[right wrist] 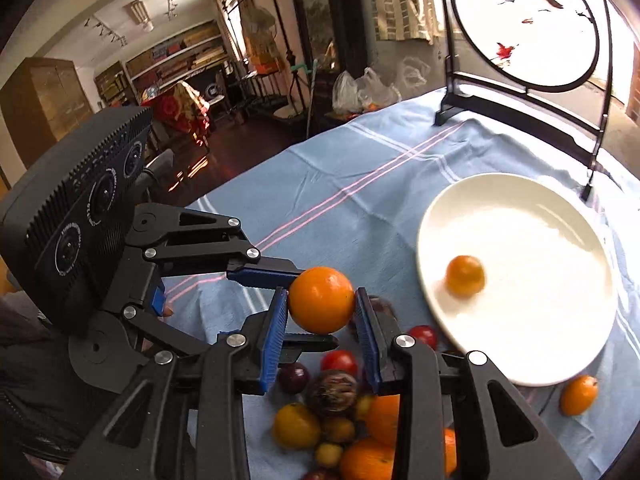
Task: Organize fruits
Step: 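Carry the large orange onto the white plate and open the left tool, then move the loose orange onto the plate with the right tool while the left places a cherry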
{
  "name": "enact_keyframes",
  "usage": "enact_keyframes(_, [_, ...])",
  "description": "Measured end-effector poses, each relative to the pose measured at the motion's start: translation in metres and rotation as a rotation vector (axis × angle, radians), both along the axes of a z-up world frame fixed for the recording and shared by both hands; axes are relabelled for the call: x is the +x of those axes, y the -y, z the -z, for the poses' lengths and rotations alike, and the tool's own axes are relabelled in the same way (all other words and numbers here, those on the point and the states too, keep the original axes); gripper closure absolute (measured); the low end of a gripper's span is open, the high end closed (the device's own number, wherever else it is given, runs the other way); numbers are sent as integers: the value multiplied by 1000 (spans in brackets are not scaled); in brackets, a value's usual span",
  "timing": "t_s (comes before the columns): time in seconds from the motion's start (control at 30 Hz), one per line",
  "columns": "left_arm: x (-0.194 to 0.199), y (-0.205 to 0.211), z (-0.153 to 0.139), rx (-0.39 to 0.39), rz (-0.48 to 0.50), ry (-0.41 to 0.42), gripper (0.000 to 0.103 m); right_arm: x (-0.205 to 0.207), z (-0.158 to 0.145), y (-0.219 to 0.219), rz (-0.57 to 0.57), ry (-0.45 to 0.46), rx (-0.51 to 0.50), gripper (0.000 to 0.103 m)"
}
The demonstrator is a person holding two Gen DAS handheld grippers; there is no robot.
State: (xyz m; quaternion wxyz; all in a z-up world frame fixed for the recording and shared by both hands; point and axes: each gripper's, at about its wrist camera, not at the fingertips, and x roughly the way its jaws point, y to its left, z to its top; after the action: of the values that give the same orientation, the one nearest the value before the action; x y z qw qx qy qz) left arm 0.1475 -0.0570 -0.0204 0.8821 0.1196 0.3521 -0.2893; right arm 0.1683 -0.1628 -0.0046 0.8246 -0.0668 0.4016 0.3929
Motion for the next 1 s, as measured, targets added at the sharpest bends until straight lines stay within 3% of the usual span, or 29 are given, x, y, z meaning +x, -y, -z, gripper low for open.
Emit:
enact_keyframes(0.1, [31,30,-6,8,55,-8,70,21,-7,32,81,6,7,69])
enact_keyframes(0.2, [67,57,9,27,84,-67,68,48,5,56,167,-18,-23,69])
enact_keyframes(0.3, [99,70,29,62,31,-127,60,69,21,80,275,-41,-10,58])
enact_keyframes(0.37, [107,64,35,42,-4,-158,59,70,22,97,331,-42,39,53])
enact_keyframes(0.5, [81,33,25,18,-51,-92,32,49,22,121,378,-26,84,53])
enact_keyframes(0.63, [41,4,19,11,-38,-71,31,14,31,133,407,-10,44,53])
enact_keyframes(0.77, [-2,-9,30,54,-18,-55,31,-18,42,146,511,82,-69,53])
enact_keyframes(0.9, [-33,-20,39,64,-4,-55,31,-12,56,162,645,113,-160,53])
enact_keyframes(1.0, [-47,-26,46,77,-5,-57,31,5,65,161,663,109,-193,53])
